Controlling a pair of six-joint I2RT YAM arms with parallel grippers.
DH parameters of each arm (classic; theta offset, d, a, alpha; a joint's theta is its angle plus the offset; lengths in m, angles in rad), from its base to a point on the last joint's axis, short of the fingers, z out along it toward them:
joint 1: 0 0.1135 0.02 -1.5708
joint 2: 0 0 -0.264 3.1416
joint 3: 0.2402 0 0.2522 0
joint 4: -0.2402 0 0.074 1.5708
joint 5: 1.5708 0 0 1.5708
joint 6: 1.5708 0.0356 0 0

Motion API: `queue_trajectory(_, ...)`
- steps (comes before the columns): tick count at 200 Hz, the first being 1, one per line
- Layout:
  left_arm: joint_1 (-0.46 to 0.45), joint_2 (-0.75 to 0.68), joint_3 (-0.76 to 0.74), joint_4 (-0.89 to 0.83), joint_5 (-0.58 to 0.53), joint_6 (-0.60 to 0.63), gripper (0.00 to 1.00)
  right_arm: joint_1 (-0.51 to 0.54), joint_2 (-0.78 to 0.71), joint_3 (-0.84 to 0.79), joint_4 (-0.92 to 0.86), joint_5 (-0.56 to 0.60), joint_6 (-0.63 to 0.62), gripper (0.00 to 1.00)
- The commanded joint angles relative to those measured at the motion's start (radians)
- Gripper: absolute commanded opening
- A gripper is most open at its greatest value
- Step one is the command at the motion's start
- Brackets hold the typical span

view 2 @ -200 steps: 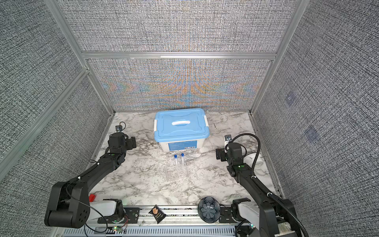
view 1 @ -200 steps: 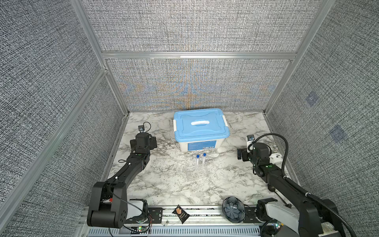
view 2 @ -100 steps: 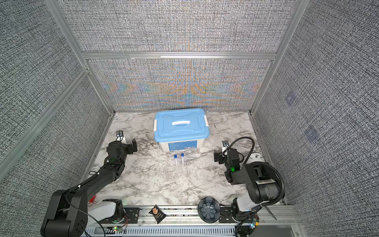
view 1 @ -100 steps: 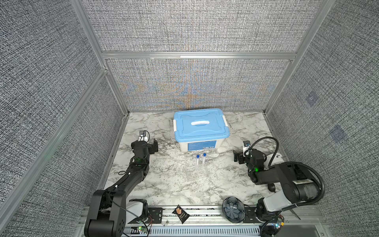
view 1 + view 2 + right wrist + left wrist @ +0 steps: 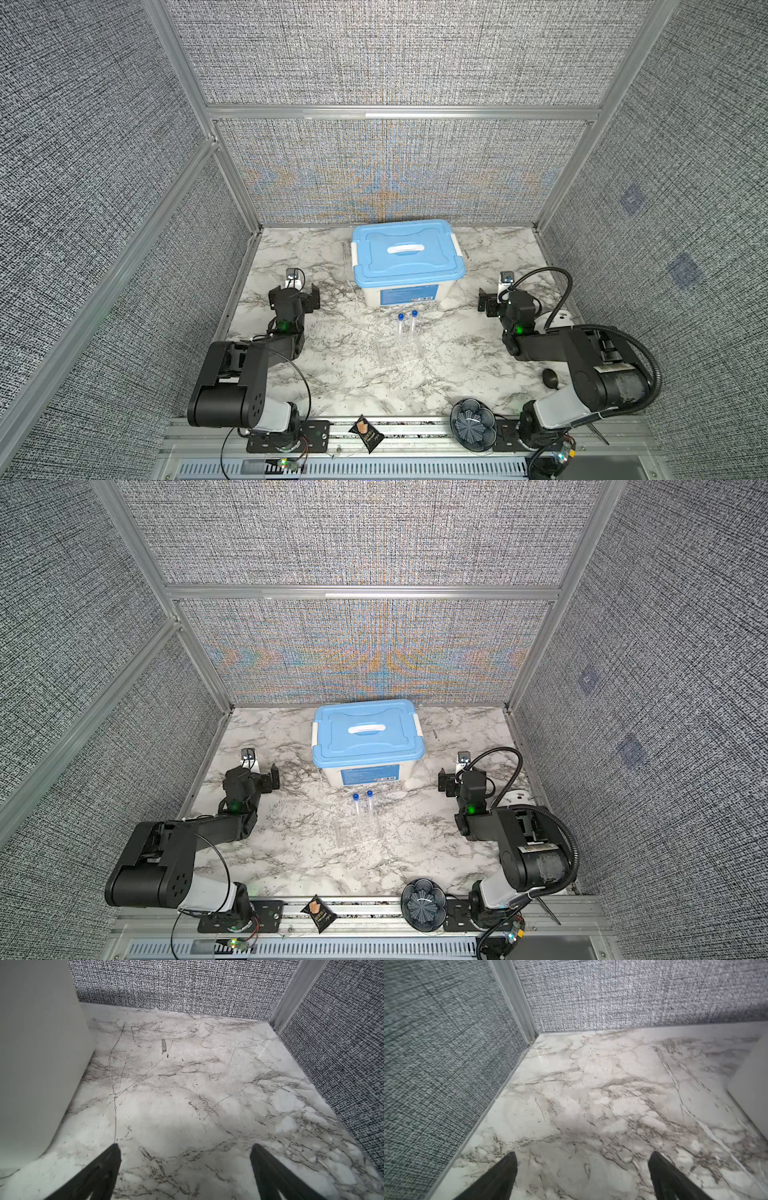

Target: Organize the chemistry lab equipment

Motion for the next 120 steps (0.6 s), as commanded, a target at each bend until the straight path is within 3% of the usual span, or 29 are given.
queue_trajectory(1, 0.010, 0.004, -0.018, 0.067, 0.012, -0.022, 0.99, 0.003, 0.001, -0.001, 0.018, 0.017, 0.008, 0.99)
queue_trajectory(18, 0.034, 0.021, -0.041, 0.098, 0.022, -0.072, 0.99, 0.003, 0.001, -0.002, 0.021, 0.017, 0.007, 0.99)
queue_trajectory(35, 0.043, 0.084, -0.045, 0.192, 0.031, -0.045, 0.99, 0.002, 0.002, -0.002, 0.021, 0.019, 0.007, 0.99)
queue_trajectory(120, 0.049, 0.069, -0.041, 0.161, 0.055, -0.052, 0.99, 0.002, 0.000, -0.003, 0.020, 0.017, 0.007, 0.99)
